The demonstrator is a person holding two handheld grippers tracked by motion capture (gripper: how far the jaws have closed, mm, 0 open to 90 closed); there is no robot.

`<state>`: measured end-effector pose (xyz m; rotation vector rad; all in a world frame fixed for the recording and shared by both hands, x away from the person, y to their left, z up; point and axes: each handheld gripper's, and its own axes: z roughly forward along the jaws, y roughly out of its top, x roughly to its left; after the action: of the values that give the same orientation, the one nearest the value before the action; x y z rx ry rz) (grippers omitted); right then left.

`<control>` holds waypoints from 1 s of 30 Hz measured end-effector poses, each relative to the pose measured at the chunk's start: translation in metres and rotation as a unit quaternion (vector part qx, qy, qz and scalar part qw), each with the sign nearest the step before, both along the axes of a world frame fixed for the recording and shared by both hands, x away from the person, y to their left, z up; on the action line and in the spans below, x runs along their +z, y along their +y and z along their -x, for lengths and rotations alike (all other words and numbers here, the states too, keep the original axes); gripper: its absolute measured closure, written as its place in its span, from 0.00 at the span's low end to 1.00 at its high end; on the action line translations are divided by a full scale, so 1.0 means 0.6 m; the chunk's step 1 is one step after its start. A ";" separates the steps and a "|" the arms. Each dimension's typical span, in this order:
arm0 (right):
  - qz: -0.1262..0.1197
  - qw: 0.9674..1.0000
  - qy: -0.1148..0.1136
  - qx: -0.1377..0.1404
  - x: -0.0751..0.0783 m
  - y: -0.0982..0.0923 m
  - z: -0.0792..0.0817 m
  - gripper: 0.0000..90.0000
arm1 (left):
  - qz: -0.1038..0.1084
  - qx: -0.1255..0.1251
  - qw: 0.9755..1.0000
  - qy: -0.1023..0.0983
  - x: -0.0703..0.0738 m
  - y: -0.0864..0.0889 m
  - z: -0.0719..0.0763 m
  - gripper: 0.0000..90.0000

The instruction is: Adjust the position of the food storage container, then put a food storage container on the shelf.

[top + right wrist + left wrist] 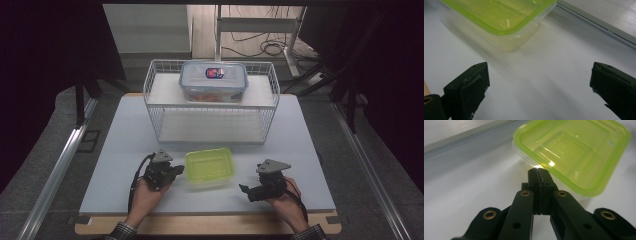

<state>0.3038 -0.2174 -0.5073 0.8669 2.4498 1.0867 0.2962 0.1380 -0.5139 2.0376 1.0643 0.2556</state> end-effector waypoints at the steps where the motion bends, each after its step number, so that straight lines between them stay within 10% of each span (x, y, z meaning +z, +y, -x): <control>1: 0.000 1.000 0.000 0.001 0.000 0.000 0.000 0.03 | 0.001 -0.005 1.000 0.001 0.000 -0.004 0.001 1.00; 8: -0.004 1.000 0.002 0.004 -0.001 -0.001 0.000 0.03 | -0.008 -0.009 1.000 -0.006 0.003 -0.006 0.007 0.98; 19: -0.023 1.000 0.002 0.001 0.005 -0.007 -0.003 0.04 | 0.027 0.008 0.999 -0.022 0.007 0.035 0.022 0.41; 30: -0.077 0.996 0.022 -0.039 0.015 -0.008 -0.012 0.03 | -0.006 -0.008 0.999 -0.050 -0.003 0.042 0.059 0.08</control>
<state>0.3107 -0.2225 -0.4984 1.0334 2.3701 1.2536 0.2605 0.1630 -0.5155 2.0208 0.9875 0.3517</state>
